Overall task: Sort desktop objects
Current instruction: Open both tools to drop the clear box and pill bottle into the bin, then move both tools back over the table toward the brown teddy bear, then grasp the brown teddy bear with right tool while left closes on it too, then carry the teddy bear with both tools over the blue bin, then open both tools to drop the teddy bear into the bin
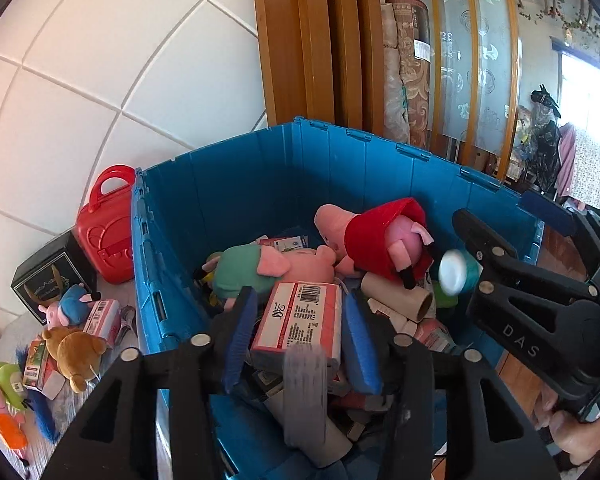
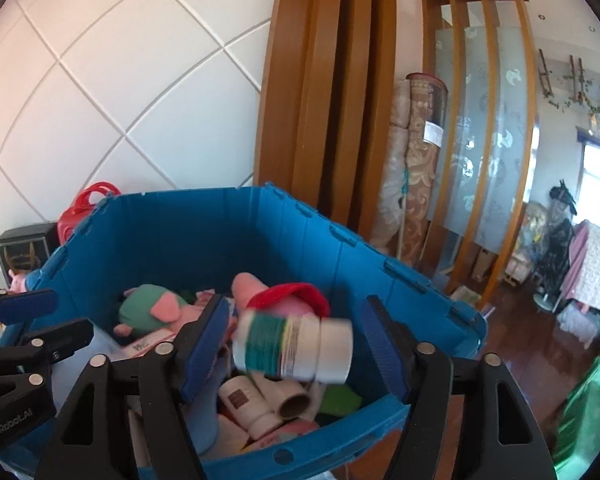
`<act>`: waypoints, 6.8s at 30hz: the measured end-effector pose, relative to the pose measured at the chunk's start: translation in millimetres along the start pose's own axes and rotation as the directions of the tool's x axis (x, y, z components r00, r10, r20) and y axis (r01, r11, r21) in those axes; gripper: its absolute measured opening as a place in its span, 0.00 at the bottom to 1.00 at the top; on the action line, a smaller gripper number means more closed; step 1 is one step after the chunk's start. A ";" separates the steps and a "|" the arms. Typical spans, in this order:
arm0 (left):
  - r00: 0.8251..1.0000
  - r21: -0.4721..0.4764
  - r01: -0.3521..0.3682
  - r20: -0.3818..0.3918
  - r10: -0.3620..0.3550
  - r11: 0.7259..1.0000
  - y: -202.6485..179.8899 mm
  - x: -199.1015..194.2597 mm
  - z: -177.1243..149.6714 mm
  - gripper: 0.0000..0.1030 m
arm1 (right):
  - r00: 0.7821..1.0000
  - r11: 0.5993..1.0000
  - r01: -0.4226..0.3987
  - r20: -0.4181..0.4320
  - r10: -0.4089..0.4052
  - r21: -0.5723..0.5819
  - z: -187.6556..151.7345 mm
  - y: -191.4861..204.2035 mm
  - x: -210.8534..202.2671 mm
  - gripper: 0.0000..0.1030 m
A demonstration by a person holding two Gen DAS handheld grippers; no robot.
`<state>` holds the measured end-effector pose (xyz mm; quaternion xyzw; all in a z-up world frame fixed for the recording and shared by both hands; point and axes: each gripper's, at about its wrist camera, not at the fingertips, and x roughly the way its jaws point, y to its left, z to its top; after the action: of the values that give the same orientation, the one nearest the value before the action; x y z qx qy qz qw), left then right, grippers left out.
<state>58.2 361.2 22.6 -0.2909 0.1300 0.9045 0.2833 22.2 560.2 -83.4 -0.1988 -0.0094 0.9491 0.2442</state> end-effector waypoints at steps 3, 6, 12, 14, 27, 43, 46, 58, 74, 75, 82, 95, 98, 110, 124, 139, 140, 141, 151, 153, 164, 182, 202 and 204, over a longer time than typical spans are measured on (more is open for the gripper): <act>1.000 0.008 -0.015 0.021 0.015 1.000 -2.0 -3.5 0.1 0.66 | 1.000 1.000 0.002 0.008 -0.002 0.004 1.0 -2.9 0.7 0.95; 1.000 0.006 -0.023 0.016 0.023 1.000 -1.7 -3.0 0.4 0.67 | 1.000 1.000 -0.001 0.010 0.001 0.002 0.8 -4.6 -0.7 0.98; 1.000 -0.028 -0.010 0.016 0.011 1.000 5.2 -5.6 -2.6 0.67 | 1.000 1.000 -0.012 0.006 0.012 0.007 1.9 -9.6 -5.7 1.00; 1.000 -0.037 -0.011 0.015 0.012 0.999 8.0 -7.8 -5.0 0.67 | 1.000 1.000 -0.017 0.004 0.017 0.011 1.5 -10.8 -7.9 1.00; 0.991 -0.143 -0.106 0.062 0.116 0.984 69.4 -53.2 -29.3 0.67 | 0.978 0.979 -0.204 0.037 0.204 0.003 11.3 35.0 -44.4 1.00; 0.940 -0.420 -0.327 -0.049 0.338 0.847 269.0 -103.4 -113.9 0.67 | 0.856 0.842 -0.511 -0.010 0.517 -0.173 22.7 227.2 -82.1 1.00; 0.920 -0.451 -0.377 -0.085 0.382 0.809 310.6 -111.7 -138.9 0.67 | 0.837 0.818 -0.544 -0.050 0.546 -0.187 19.4 266.6 -78.7 1.00; 0.849 -0.534 -0.529 -0.311 0.428 0.660 451.8 -105.1 -233.4 0.67 | 0.762 0.751 -0.639 -0.265 0.590 -0.165 -19.3 415.9 -33.5 1.00; 0.880 -0.432 -0.438 -0.386 0.278 0.788 522.1 36.5 -246.4 0.67 | 0.706 0.753 -0.641 -0.501 0.501 -0.150 -68.1 530.8 88.1 1.00; 0.877 -0.413 -0.435 -0.394 0.274 0.800 525.6 47.5 -246.9 0.67 | 0.701 0.754 -0.640 -0.513 0.495 -0.148 -71.0 538.7 98.1 1.00; 0.860 -0.329 -0.432 -0.430 0.274 0.840 548.7 102.4 -254.5 0.66 | 0.630 0.738 -0.668 -0.603 0.490 -0.098 -100.9 590.2 153.3 0.99; 0.930 -0.252 -0.176 -0.360 0.077 0.951 508.0 175.9 -218.3 0.66 | 0.761 0.836 -0.504 -0.569 0.311 -0.217 -111.1 514.7 218.9 0.92; 0.910 -0.187 -0.217 -0.394 0.129 0.958 499.5 190.8 -217.5 0.66 | 0.743 0.835 -0.519 -0.579 0.337 -0.181 -111.1 507.4 223.7 0.92; 0.916 -0.249 -0.182 -0.394 0.073 0.951 523.7 208.3 -230.4 0.66 | 0.654 0.751 -0.653 -0.577 0.489 -0.103 -110.5 539.3 215.0 0.93; 0.931 -0.220 -0.185 -0.351 0.099 0.958 517.0 224.8 -227.0 0.33 | 0.610 0.711 -0.700 -0.574 0.546 -0.067 -112.2 561.9 242.3 0.79; 0.971 -0.153 -0.193 -0.173 0.165 0.969 475.4 108.2 -166.0 0.33 | 0.699 0.719 -0.684 -0.392 0.598 -0.125 -46.7 503.1 153.1 0.78; 0.973 -0.147 -0.193 -0.153 0.171 0.970 469.8 96.1 -160.4 0.33 | 0.706 0.723 -0.679 -0.380 0.598 -0.125 -39.4 495.5 141.1 0.78; 0.975 -0.139 -0.194 -0.132 0.176 0.971 462.8 85.3 -153.4 0.33 | 0.714 0.726 -0.676 -0.360 0.601 -0.129 -33.2 488.7 129.3 0.78; 0.987 -0.040 -0.141 0.069 0.143 0.989 375.8 -14.8 -101.5 0.33 | 0.815 0.801 -0.578 -0.164 0.556 -0.153 18.8 395.9 13.5 0.78; 0.987 -0.020 -0.122 0.101 0.123 0.992 355.9 -26.9 -90.0 0.33 | 0.836 0.824 -0.548 -0.132 0.533 -0.145 25.1 374.1 -5.0 0.78; 0.975 0.074 0.034 0.217 -0.050 0.997 227.7 -52.0 -4.6 0.33 | 0.938 0.932 -0.345 0.004 0.347 -0.115 68.5 244.4 -61.7 0.78; 0.999 0.104 0.034 0.023 -0.037 0.994 70.0 28.6 50.7 0.53 | 0.980 0.979 -0.200 -0.004 0.200 0.030 94.2 72.6 -24.3 1.00; 1.000 0.098 -0.018 0.003 0.017 0.995 75.2 8.8 26.9 0.57 | 0.965 0.966 -0.245 -0.080 0.251 0.077 71.4 53.5 -14.5 1.00; 1.000 0.095 -0.019 0.007 0.018 0.995 76.8 6.6 26.9 0.57 | 0.965 0.967 -0.246 -0.079 0.251 0.067 71.8 56.7 -15.6 1.00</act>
<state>-3.6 313.0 45.6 -0.2731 0.1749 0.9008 0.2888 -18.8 508.7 -17.9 -0.2326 0.0532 0.9625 0.1291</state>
